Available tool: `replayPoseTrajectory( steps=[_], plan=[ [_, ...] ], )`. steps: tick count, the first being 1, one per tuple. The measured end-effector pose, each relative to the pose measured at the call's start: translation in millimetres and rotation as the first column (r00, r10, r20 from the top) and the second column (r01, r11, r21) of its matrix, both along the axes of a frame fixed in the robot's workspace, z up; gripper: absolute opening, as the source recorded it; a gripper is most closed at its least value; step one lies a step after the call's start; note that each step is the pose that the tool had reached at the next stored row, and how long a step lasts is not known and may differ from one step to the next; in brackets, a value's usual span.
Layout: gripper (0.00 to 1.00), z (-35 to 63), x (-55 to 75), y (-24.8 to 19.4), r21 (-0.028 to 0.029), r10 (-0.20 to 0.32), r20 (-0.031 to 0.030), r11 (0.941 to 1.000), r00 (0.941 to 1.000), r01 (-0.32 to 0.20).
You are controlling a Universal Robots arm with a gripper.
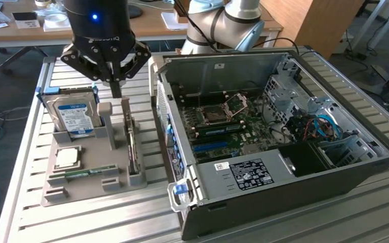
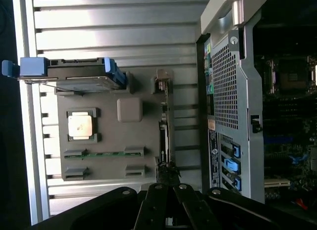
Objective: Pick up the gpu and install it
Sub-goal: 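Reach for the gpu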
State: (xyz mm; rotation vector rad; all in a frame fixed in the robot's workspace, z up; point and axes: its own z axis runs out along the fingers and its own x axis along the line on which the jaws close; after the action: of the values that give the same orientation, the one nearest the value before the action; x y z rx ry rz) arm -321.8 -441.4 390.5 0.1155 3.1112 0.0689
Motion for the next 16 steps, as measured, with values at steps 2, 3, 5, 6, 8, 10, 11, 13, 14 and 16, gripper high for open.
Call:
replayPoseTrajectory(
  steps=[2, 3, 5, 6, 8, 10, 11, 13, 14, 16],
  plan=[
    [0.11, -0.2, -1.6, -0.2, 0.0, 0.0, -0.0001, 1.0, 1.0, 0.0],
    [0.11, -0.2, -2.3, -0.3, 0.0, 0.0, -0.0001, 1.0, 1.0, 0.0],
    [0.11, -0.3, -2.9, -1.2, 0.0, 0.0, -0.0001, 1.0, 1.0, 0.0],
    [0.11, -0.3, -2.9, -2.0, 0.0001, 0.0, -0.0001, 1.0, 1.0, 0.0],
    [0.11, -0.4, -3.0, -3.9, 0.0, 0.0, 0.0, 1.0, 1.0, 0.0],
    [0.11, -0.5, -3.0, -5.4, 0.0001, 0.0, 0.0, 1.0, 1.0, 0.0],
    [0.11, -0.6, -3.0, -6.1, 0.0001, 0.0, -0.0001, 1.0, 1.0, 0.0],
    [0.11, -0.9, -3.1, -6.5, 0.0001, 0.0, 0.0001, 1.0, 1.0, 0.0],
    [0.11, -0.9, -3.5, -6.6, 0.0001, 0.0, 0.0, 1.0, 1.0, 0.0],
    [0.11, -0.9, -4.6, -6.8, -0.0001, 0.0, -0.0001, 1.0, 1.0, 0.0]
  ],
)
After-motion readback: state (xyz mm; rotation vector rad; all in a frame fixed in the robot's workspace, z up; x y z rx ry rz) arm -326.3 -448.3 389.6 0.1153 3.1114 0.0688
